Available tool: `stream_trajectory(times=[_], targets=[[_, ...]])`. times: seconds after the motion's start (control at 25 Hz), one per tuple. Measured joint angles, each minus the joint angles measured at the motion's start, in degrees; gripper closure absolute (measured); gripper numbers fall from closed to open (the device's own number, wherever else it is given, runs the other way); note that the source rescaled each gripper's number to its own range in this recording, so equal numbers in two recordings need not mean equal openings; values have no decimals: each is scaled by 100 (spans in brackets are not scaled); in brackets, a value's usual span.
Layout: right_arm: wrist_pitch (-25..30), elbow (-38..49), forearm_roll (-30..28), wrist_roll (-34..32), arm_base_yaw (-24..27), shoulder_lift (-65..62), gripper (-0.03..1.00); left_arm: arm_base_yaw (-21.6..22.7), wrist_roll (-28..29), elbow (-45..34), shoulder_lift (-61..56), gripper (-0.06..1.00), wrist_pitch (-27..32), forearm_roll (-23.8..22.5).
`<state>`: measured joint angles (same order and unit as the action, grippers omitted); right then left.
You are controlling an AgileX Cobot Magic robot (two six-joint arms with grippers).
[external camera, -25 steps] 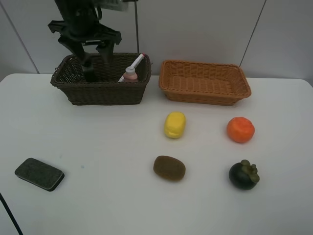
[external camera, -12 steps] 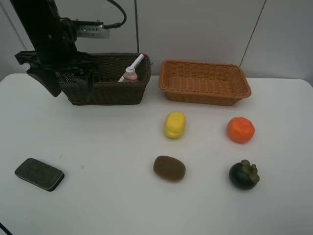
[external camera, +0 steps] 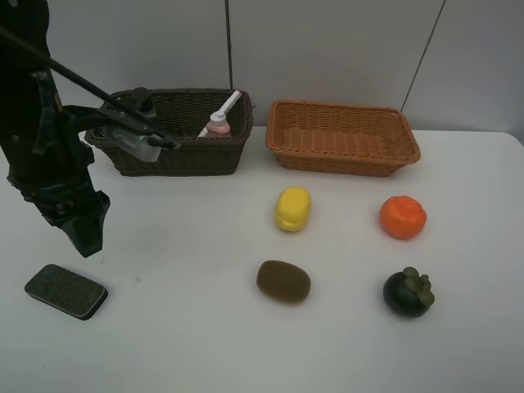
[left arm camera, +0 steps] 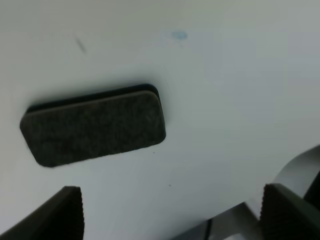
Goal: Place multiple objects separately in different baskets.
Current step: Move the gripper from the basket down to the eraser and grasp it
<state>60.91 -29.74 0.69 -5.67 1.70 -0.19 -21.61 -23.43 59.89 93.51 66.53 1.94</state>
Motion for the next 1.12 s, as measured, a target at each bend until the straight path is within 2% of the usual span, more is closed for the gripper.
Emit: stream_trajectory(times=[0.12, 0.2, 0.24, 0.36, 0.56, 0.76, 0.92, 1.12], targets=[[0, 0, 0, 0, 0, 0, -3, 0, -1866, -293, 0, 3, -424, -60], [0, 0, 0, 0, 0, 0, -3, 0, -2872, -525, 0, 3, -844, -194], [0, 0, 0, 0, 0, 0, -3, 0, -3287, -643, 0, 3, -1043, -233], [0, 0, 0, 0, 0, 0, -3, 0, -3950, -971, 0, 3, -1759, -245], [0, 0, 0, 0, 0, 0, -3, 0, -4302, -1647, 0, 3, -2476, -313], [0, 0, 0, 0, 0, 0, -3, 0, -4370, -2290, -1, 3, -2712, -749], [0, 0, 6, 0, 0, 0, -3, 0, -4370, -2477, -5, 3, -2910, -1083], [0, 0, 6, 0, 0, 0, -3, 44, -4370, -2487, -5, 3, -3427, -1149]])
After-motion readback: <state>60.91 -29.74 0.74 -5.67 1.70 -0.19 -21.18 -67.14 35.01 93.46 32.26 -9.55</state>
